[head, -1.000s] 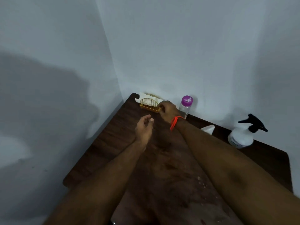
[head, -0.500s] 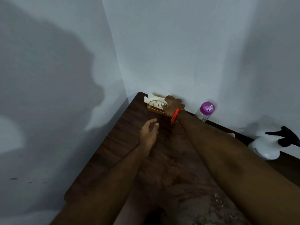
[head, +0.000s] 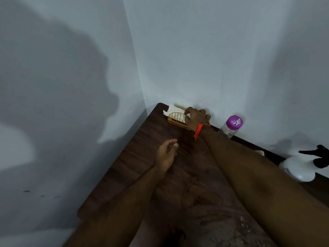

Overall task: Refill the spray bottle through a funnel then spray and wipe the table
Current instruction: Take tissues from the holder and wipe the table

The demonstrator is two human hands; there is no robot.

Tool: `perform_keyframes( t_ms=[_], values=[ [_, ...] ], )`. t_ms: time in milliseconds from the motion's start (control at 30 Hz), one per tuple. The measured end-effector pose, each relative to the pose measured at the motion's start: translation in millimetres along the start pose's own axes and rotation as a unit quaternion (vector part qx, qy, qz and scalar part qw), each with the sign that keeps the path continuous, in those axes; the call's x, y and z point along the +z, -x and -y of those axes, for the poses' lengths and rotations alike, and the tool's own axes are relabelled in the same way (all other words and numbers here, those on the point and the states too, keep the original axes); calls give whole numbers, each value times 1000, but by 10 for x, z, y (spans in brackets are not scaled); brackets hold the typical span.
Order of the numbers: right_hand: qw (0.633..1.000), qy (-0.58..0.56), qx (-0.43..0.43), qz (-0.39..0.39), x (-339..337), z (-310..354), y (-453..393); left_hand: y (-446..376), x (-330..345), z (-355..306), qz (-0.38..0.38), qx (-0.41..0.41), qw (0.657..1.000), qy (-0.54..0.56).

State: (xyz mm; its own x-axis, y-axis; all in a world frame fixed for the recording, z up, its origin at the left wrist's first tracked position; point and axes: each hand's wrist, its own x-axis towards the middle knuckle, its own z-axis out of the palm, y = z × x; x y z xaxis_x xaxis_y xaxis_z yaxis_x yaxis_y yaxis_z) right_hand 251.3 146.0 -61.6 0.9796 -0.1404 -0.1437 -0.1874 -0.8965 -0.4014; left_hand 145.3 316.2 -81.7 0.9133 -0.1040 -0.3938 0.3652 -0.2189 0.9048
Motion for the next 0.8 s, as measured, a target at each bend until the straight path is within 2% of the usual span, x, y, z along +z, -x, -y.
perform_keyframes(
  t_ms=[200,267,433,633,800],
  values=[
    [999,-38,18,29,-5,11,-43,-46,-31,-9,9,0,1000,1],
    [999,-43,11,15,-17,-8,-52,-53,-6,-26,14,0,1000,-1],
    [993,-78,27,-78,-39,18,-69,-29,10,-8,22,7,1000,-2],
    [997,-54,52,-28,21,-24,-105,36,-64,92,23,-17,1000,-7],
    [991,-69,78,-78,43,16,-87,49,-155,103,18,-18,1000,-5]
  ],
)
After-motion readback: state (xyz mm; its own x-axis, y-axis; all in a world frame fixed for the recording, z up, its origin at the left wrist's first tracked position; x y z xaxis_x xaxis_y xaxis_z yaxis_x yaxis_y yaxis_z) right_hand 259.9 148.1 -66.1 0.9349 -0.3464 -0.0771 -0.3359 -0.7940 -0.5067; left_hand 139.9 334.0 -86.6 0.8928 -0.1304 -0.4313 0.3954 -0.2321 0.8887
